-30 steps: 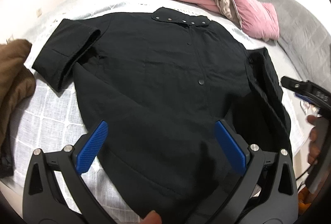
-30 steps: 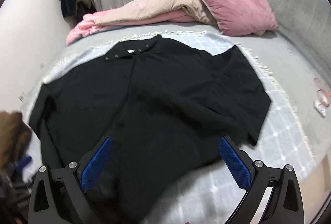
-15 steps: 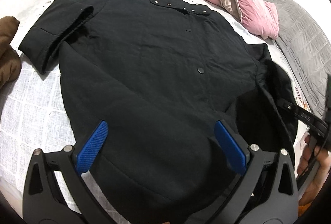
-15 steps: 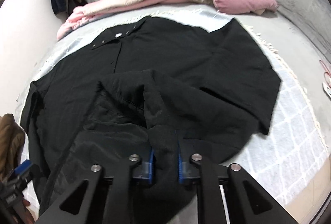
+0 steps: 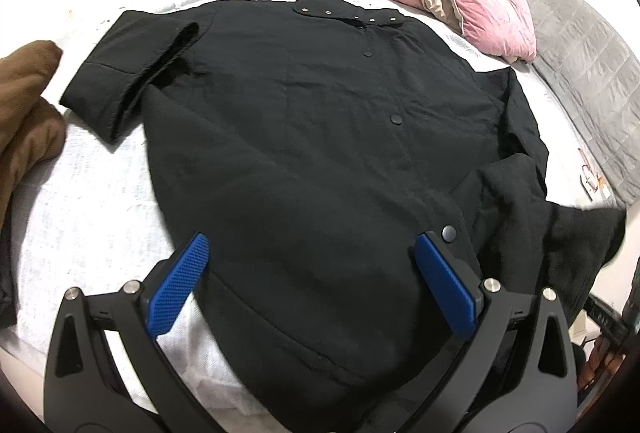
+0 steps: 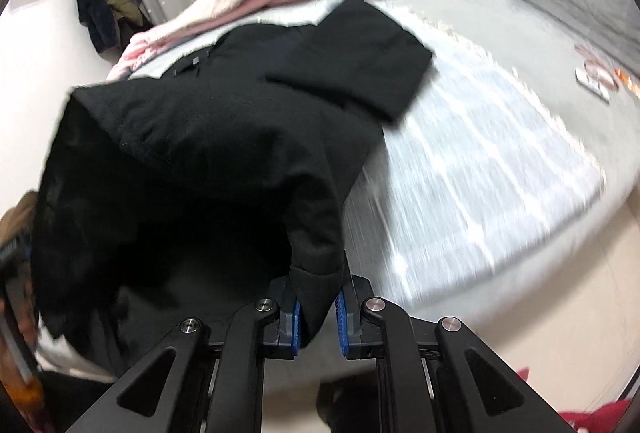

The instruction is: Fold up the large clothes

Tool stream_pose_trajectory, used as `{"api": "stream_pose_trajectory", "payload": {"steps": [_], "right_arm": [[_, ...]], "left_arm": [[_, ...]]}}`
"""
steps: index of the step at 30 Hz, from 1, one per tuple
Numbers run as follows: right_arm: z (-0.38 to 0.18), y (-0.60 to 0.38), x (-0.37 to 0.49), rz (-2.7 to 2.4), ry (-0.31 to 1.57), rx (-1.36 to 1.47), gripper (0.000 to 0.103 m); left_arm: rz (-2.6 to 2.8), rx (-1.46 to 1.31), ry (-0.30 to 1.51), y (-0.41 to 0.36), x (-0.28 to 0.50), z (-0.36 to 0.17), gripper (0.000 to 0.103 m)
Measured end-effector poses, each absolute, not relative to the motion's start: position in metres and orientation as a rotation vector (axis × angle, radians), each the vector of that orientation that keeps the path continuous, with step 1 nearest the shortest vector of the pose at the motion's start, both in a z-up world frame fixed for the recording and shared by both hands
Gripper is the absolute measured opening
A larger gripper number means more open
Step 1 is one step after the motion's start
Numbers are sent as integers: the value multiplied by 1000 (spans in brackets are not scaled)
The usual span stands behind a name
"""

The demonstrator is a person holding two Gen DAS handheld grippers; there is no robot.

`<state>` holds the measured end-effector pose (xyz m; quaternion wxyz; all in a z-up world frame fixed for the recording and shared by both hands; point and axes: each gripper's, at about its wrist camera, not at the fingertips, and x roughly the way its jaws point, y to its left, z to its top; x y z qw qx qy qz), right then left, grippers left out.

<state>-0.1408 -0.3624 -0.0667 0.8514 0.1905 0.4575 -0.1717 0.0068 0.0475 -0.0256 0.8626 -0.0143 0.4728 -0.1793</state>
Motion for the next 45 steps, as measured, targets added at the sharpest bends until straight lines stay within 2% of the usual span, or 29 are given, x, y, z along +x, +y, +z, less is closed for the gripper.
{"api": "stream_pose_trajectory", "payload": {"steps": [5,6,7,9,13,21,23,25,26,28,30,36,38,40,41,45], "right_arm": [[-69,-362,-182,-389,1000,408,24],[-62,-365,-192,-401,992,408,33],[-57,-368,-198,-403,985,417,46],[-40,-378,-214,-385,935,466,60],[-15,-391,-223,-369,844,504,77],[-25,-393,-155,-357,887,512,79],[-32,-394,-147,-348,904,512,79],[-41,-397,-145,-346,916,521,79],[-45,-398,-143,-341,927,529,79],[-51,-402,-146,-338,947,538,79],[-57,-406,-148,-342,964,536,79],[-66,-426,-149,-332,971,614,79],[-73,-430,-148,-304,978,675,79],[-83,-429,-144,-284,996,720,79],[-88,-427,-141,-280,1011,735,79],[-106,-414,-133,-269,1066,751,79]], "left_arm": [[-377,25,987,51,0,-17,102],[-373,31,982,51,1,-14,102],[-369,36,979,51,2,-12,102],[-361,40,992,49,7,-8,102],[-349,24,1035,37,19,-10,102],[-243,110,1090,-4,37,-35,102],[-207,182,1070,-4,32,-44,91],[-215,231,1072,6,25,-50,62],[-222,236,1068,19,21,-51,52],[-235,189,1064,53,15,-49,23],[-232,111,1048,98,6,-40,13],[-119,-49,1024,222,-23,-23,14],[-173,-173,1044,245,-29,-24,32],[-214,-245,1042,253,-31,-25,78],[-235,-252,1044,253,-31,-28,82],[-293,-189,1211,227,-19,-66,82]]}}
